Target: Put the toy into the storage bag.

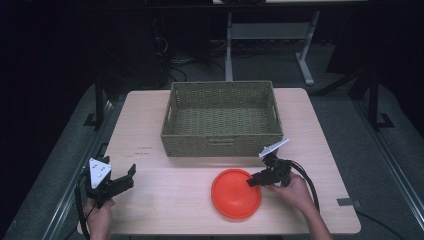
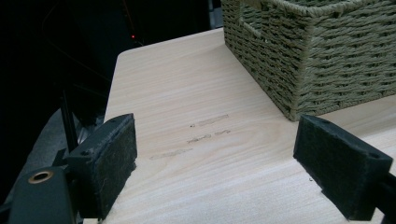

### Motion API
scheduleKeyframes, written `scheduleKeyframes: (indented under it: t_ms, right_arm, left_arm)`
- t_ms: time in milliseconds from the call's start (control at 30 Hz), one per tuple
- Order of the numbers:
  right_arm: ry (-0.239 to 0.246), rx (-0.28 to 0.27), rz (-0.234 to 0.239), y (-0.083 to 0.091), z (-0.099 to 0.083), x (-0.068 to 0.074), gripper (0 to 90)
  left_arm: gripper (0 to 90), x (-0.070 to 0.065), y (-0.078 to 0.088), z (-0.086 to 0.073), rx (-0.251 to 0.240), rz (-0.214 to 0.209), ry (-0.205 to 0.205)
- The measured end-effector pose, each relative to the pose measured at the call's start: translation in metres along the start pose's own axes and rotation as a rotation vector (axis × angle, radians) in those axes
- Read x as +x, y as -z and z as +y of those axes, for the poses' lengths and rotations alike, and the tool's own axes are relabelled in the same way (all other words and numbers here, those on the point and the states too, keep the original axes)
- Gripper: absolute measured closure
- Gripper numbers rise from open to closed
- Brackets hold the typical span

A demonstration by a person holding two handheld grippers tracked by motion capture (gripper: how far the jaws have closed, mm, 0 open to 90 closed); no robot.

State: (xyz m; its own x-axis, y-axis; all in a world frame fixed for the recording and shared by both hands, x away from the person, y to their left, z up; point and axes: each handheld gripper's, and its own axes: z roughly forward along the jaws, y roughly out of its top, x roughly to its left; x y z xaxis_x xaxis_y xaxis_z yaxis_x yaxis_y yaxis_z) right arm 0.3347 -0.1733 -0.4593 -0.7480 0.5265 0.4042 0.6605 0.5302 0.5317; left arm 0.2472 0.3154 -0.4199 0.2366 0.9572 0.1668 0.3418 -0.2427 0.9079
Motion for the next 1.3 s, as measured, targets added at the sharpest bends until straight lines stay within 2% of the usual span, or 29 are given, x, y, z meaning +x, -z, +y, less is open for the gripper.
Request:
scheduleKeyframes:
  t_ms: [133,233,333,400,467,667,933,1133,1300]
  right_arm:
    - [-0.017,-0.034,0.014,0.009,0.0,0.004,77.3]
    - [-0.027,-0.038,0.017,0.013,-0.001,0.006,79.2]
    - [-0.041,-0.07,0.045,0.019,-0.001,0.009,81.7]
    - [-0.042,-0.069,0.054,0.021,0.0,0.011,81.8]
    - [-0.043,-0.056,0.047,0.022,0.002,0.015,81.9]
    - [-0.039,-0.069,0.068,0.033,0.005,0.027,82.0]
    - [-0.01,-0.118,0.048,0.057,0.014,0.041,82.1]
    - [-0.002,-0.154,0.027,0.072,0.021,0.044,82.1]
    - [0.008,-0.177,0.004,0.089,0.034,0.046,82.1]
  left_arm:
    - [12.7,0.0,0.0,0.0,-0.002,0.001,0.002]
    - [12.7,0.0,0.001,0.0,-0.002,0.005,-0.003]
    - [12.7,0.001,0.002,0.0,0.0,0.012,-0.009]
    - [12.7,0.001,0.002,0.001,-0.015,0.018,0.005]
    - [12.7,0.002,0.002,0.001,-0.013,0.022,0.0]
    - [12.7,0.004,0.003,0.0,-0.019,0.027,0.003]
    - [12.7,0.003,0.003,0.001,-0.011,0.025,-0.011]
    - [12.7,0.003,0.003,0.001,-0.012,0.028,-0.014]
    - [12.7,0.003,0.003,0.001,-0.008,0.029,-0.016]
